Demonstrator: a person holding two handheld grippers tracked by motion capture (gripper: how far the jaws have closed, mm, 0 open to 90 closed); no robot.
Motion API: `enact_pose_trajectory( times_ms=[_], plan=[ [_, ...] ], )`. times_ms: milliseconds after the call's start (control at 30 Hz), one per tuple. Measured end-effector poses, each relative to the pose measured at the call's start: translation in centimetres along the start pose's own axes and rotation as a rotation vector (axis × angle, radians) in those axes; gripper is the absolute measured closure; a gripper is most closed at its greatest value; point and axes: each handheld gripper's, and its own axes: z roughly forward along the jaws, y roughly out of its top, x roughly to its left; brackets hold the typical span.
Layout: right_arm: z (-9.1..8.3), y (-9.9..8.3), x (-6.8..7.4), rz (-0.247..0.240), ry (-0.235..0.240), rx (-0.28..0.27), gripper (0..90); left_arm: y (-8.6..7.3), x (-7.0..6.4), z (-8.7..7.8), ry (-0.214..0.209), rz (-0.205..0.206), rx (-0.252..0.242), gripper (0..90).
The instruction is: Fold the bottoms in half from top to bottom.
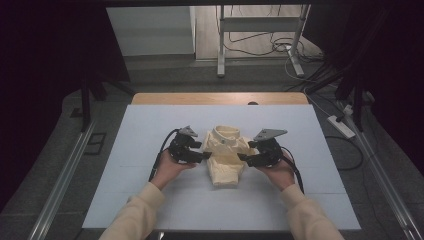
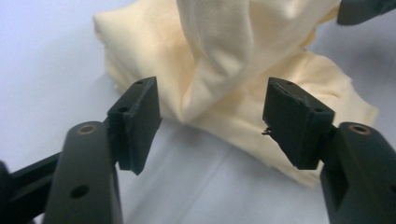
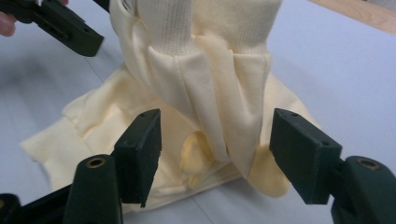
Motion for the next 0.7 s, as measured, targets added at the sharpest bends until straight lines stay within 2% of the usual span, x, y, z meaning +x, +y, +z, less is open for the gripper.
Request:
enact_pose_trajectory(
  times_ms=[100, 200, 433, 567, 700],
  plan=[
    [-0.9, -0.1, -0.1, 0.032, 0.009, -0.011, 34.0, -0.2, -0.2, -0.9, 0.019, 0.014, 0.002, 35.3],
    [-1.6, -0.2, 0.0, 0.035, 0.003, -0.017, 33.7, -0.5, -0.2, -1.5, 0.033, 0.024, 0.003, 35.2],
    [-2.3, 0.3, -0.4, 0.057, -0.003, -0.045, 34.7, -0.9, 0.5, -2.4, 0.040, -0.007, -0.041, 35.6],
    [-2.3, 1.2, -0.8, 0.064, -0.015, -0.063, 39.8, -0.8, 0.7, -2.5, 0.040, -0.012, -0.051, 35.7],
    [-2.0, 2.7, -1.6, 0.091, -0.012, -0.097, 43.1, -0.8, 1.1, -2.5, 0.039, -0.020, -0.053, 35.7]
  ],
)
